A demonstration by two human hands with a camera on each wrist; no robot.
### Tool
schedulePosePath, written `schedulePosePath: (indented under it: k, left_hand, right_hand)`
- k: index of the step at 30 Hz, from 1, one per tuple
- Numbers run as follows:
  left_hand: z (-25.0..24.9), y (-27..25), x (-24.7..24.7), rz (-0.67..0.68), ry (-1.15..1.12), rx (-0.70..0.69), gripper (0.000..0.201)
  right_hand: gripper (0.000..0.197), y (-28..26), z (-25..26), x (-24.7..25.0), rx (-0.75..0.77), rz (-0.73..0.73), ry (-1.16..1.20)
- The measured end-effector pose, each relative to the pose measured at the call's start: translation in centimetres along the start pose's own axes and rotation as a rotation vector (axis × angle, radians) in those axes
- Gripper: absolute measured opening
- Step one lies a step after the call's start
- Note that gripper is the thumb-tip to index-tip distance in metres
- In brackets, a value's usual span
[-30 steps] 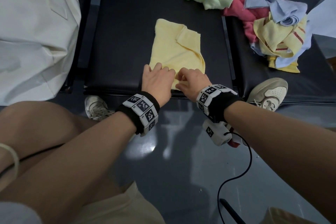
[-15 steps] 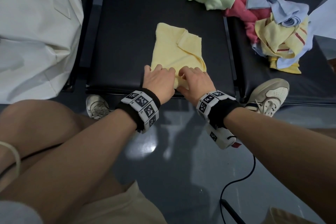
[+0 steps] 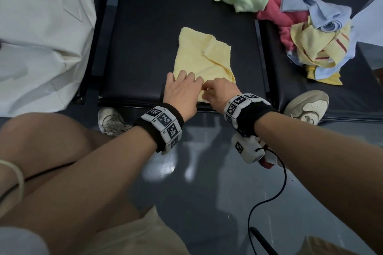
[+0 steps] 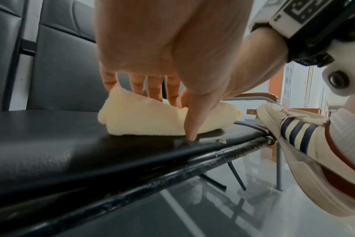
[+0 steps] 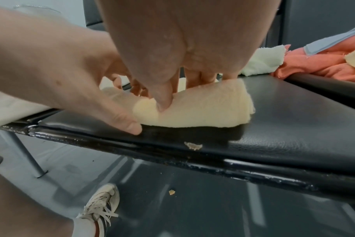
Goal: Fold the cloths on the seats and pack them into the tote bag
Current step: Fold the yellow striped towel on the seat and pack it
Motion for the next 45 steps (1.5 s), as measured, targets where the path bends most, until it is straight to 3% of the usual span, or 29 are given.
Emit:
schedulePosePath:
  k: [4, 15, 20, 27, 32, 45]
  left_hand:
    - [-0.1, 0.1, -0.1, -0.004, 0.005, 0.025, 0.037]
    - [0.2, 0.2, -0.2, 0.018, -0.049, 0.034, 0.028]
    - [0.2, 0.3, -0.2, 0.051, -0.061, 0.041, 0.023]
    - [0.2, 0.2, 0.1, -0.060, -0.065, 0.018, 0.036]
    - [-0.2, 0.0, -0.2, -0.030, 0.023, 0.004, 0.038]
    - [0.2, 0.3, -0.3, -0.026, -0.055, 0.030, 0.023]
  right_hand:
    - [0.030, -0.2, 0.2, 0.1, -0.005, 0.030, -0.002]
    - [0.044, -1.4, -0.5, -0.7, 0.094, -0.108, -0.093]
    - [0.033, -1.3, -0.5, -0.9, 0.096, -0.126, -0.110]
    - [0.036, -0.7, -0.4, -0.4, 0.057, -0.038, -0.128]
    - [0.036, -0.6, -0.3, -0.1, 0.046, 0.015, -0.093]
    - [0.036, -1.6, -0.6, -0.7, 0.113, -0.192, -0.109]
Point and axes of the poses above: each hand's wrist, its own y-axis towards the middle knuckle, its own x-axis out of the back of the hand, z = x × y, the point moved 2 cm from there along y, towards the middle knuckle, and after that the axes turned 8 degrees about y, right-handed, at the moved point
